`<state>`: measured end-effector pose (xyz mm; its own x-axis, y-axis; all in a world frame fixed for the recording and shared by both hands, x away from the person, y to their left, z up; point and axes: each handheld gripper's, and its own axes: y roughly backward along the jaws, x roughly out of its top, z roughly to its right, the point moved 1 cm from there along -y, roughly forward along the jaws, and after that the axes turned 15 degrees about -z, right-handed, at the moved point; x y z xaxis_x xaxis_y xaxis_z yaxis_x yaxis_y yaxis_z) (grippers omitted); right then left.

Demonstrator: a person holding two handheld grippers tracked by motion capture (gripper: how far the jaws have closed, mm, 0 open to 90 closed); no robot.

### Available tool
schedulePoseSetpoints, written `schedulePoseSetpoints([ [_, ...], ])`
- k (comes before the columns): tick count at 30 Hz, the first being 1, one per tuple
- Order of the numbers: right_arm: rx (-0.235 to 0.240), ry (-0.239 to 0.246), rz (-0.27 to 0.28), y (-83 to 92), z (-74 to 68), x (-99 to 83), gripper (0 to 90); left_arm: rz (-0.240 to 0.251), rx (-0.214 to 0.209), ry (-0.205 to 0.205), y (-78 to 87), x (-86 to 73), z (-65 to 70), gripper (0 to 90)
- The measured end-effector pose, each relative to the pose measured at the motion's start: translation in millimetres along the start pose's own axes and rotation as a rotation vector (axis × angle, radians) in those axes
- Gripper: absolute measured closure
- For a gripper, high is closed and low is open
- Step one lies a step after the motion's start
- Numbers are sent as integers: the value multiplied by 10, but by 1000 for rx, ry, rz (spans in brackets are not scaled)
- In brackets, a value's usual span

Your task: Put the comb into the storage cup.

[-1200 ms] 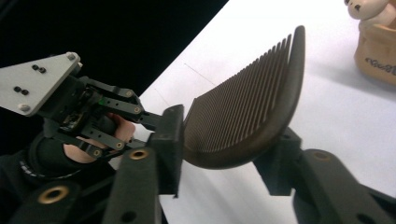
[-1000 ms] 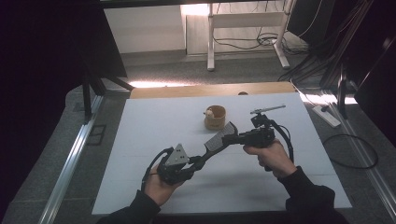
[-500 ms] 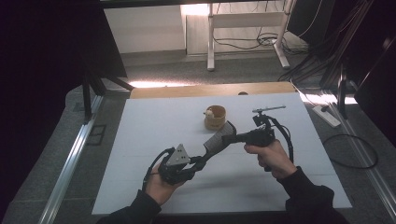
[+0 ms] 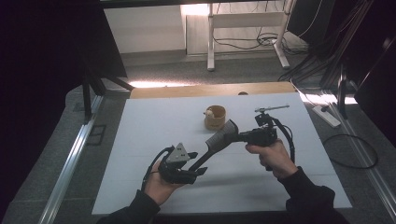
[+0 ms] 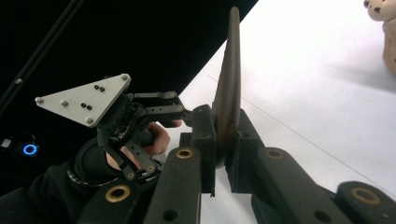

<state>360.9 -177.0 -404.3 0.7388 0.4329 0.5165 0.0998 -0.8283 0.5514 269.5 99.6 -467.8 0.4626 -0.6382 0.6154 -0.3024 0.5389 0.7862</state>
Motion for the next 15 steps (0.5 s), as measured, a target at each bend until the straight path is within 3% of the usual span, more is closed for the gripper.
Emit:
schedulePoseSetpoints([
  [8,-26,14,10,30,2,-10,844,-3,-58,60,13,-20,-70,188],
  [15,-43,33,21,70,-8,-17,843,0,-74,107,60,-45,-136,100],
])
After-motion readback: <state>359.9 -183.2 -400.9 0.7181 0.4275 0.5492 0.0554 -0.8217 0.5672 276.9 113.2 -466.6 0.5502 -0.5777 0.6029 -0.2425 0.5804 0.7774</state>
